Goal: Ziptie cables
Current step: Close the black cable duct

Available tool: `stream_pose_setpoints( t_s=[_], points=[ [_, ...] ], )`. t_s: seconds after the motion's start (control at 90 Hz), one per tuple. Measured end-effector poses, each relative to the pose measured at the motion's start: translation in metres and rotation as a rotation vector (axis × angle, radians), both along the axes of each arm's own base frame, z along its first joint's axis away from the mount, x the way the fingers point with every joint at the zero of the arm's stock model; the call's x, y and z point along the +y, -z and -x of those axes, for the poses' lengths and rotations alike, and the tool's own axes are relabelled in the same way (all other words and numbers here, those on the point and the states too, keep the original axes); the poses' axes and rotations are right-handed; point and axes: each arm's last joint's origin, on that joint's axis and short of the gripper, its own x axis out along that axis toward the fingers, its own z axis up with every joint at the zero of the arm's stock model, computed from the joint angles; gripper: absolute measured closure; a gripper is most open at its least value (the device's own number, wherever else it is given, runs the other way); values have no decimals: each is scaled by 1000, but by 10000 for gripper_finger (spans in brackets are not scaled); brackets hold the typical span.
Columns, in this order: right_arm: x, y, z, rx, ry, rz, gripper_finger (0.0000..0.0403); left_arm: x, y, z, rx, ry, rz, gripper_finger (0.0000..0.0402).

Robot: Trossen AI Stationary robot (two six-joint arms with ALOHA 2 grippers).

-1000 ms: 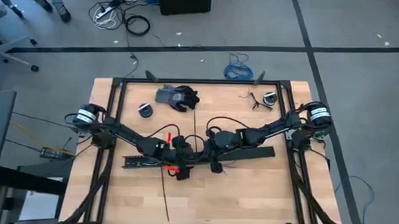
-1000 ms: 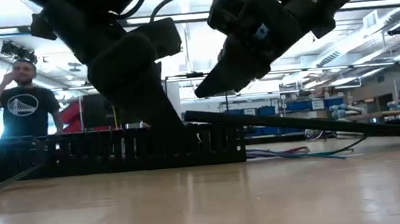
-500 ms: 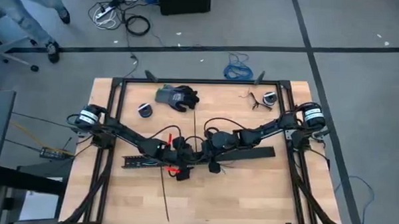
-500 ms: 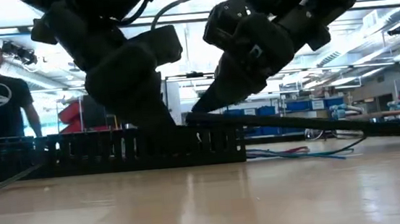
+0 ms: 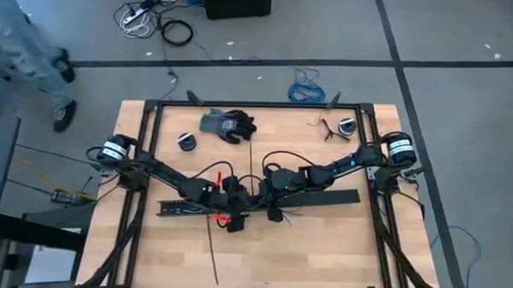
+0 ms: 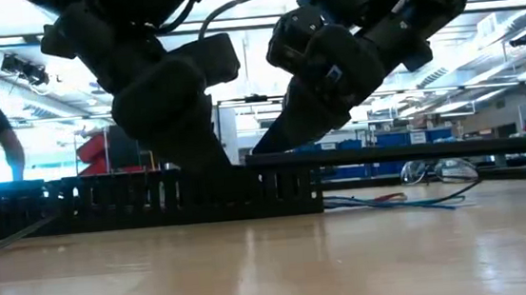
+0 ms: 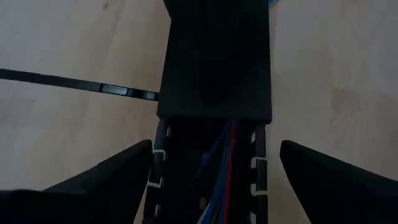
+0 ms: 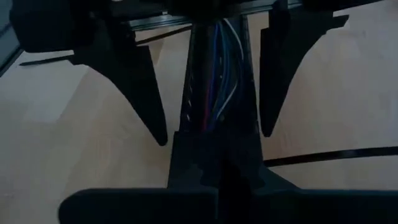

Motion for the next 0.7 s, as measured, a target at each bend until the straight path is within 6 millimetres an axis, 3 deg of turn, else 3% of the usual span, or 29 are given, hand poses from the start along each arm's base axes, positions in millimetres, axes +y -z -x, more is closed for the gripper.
stream_pose_setpoints(
  t_s=[0.422, 0.7],
  points=[
    [-8, 18, -9, 35, -27, -70, 403, 0, 1, 2, 24, 2, -3, 53],
    [-8, 21, -9, 55, -27, -69, 403, 3, 9, 14, 178, -39, 19, 53]
  ],
)
